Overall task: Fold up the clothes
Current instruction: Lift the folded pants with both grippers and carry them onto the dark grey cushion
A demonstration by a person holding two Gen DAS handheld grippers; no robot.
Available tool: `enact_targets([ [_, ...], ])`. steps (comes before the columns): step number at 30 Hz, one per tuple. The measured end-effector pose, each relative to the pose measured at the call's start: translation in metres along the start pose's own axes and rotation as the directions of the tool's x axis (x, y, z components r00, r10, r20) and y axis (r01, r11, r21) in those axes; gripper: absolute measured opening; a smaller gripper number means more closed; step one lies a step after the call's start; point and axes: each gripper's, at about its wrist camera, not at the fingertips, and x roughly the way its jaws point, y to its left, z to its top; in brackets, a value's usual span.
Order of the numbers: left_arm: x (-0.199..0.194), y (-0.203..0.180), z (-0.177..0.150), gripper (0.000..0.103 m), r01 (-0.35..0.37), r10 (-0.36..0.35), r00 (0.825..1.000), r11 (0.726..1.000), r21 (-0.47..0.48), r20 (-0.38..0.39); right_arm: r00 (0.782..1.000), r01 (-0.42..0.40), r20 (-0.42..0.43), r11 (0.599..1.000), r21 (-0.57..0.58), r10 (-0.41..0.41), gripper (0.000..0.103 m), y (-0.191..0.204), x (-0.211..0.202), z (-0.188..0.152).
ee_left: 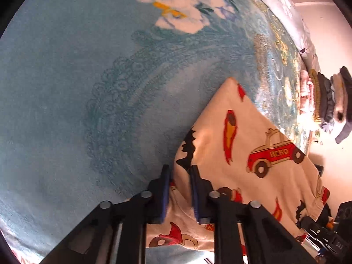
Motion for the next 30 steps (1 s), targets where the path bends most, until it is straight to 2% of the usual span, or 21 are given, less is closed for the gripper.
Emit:
enact_targets([
  [3, -0.020, -0.014, -0.013, 0.014, 0.043, -0.043, 0.999, 0.999, 0.021, 0.023, 1.000, 0.020, 0.016, 1.000, -0.002, -0.020, 0.022, 0.004, -0.015, -0.004],
  [7, -0.045, -0.026, -0.023, 0.013, 0.063, -0.064, 0.997, 0.998, 0.022, 0.041, 0.999, 0.010, 0.036, 1.000, 0.006, -0.010, 0.022, 0.005, -0.036, -0.010],
  [11, -0.077, -0.039, -0.023, 0.013, 0.066, -0.069, 0.994, 0.997, 0.041, 0.079, 0.996, -0.054, 0.073, 0.999, -0.008, 0.054, 0.022, 0.008, -0.062, -0.009],
  [14, -0.113, -0.061, -0.012, 0.013, 0.049, -0.062, 0.990, 0.994, 0.096, 0.129, 0.986, -0.113, 0.116, 0.993, -0.033, 0.117, 0.022, 0.014, -0.083, -0.002],
  [18, -0.152, -0.100, 0.014, 0.013, 0.047, -0.088, 0.972, 0.981, 0.190, 0.217, 0.964, -0.184, 0.185, 0.982, -0.048, 0.190, 0.022, 0.022, -0.115, 0.012],
  [22, -0.188, -0.149, 0.024, 0.012, 0.017, -0.093, 0.954, 0.966, 0.257, 0.285, 0.936, -0.245, 0.232, 0.964, -0.108, 0.264, 0.022, 0.028, -0.150, 0.029],
  [25, -0.213, -0.182, 0.028, 0.011, 0.062, -0.156, 0.928, 0.960, 0.272, 0.338, 0.924, -0.248, 0.258, 0.956, -0.156, 0.282, 0.022, 0.023, -0.181, 0.050],
  [30, -0.223, -0.253, 0.034, 0.011, 0.108, -0.221, 0.899, 0.948, 0.298, 0.378, 0.899, -0.261, 0.291, 0.934, -0.245, 0.328, 0.022, 0.002, -0.239, 0.097],
])
